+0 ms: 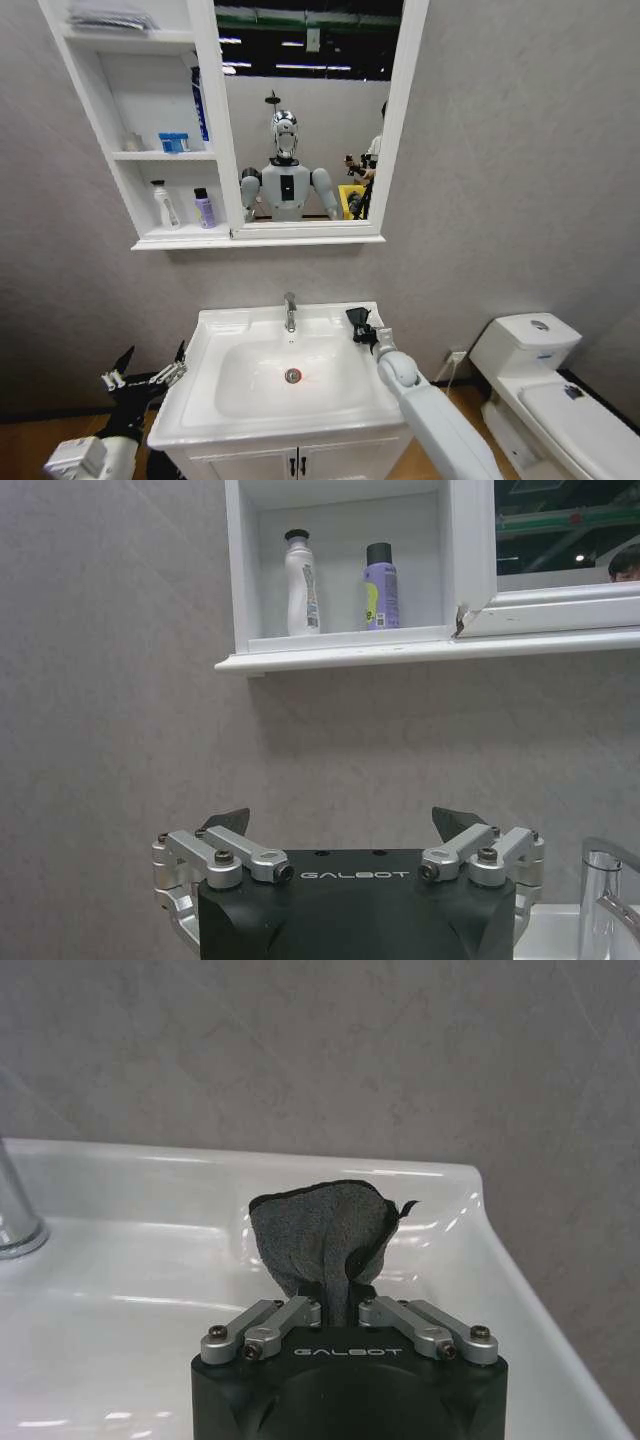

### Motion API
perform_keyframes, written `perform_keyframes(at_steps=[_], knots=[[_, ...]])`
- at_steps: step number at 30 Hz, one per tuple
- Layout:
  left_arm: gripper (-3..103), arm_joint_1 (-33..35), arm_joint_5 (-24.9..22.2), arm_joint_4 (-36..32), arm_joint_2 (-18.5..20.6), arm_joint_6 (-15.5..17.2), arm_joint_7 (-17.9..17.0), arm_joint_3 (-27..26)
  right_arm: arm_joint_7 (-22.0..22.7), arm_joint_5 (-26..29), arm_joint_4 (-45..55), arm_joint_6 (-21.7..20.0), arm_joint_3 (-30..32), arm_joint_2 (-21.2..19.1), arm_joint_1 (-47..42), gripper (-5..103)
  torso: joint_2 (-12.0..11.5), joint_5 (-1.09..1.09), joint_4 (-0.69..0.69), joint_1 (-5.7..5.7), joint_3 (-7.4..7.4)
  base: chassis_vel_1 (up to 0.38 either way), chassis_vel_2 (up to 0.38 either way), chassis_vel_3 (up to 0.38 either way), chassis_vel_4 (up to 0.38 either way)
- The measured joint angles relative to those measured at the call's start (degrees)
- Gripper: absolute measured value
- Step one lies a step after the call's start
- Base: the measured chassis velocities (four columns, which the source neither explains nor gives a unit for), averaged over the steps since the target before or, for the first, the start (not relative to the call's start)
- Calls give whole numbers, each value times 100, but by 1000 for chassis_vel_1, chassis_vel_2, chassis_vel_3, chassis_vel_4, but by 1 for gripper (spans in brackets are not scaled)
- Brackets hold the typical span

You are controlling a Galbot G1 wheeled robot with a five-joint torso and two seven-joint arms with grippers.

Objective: Move facial cleanser and shampoo from washbasin to cabinet, then wipe washbasin with towel.

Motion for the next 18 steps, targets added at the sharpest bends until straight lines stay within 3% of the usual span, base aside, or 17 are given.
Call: perform_keyframes(at_steps=[2,6,18], knots=[[100,0,0,0,0,0,0,0,365,-39,389,-175,-134,89,-366,7,0,0,-1,0,0,0,0,0,0],[100,0,0,0,0,0,0,0,645,-113,458,-326,-220,232,-587,4,0,0,0,0,0,0,0,0,0],[100,0,0,0,0,0,0,0,299,-116,-381,-213,-110,368,-355,4,0,0,2,-1,0,0,0,0,0]])
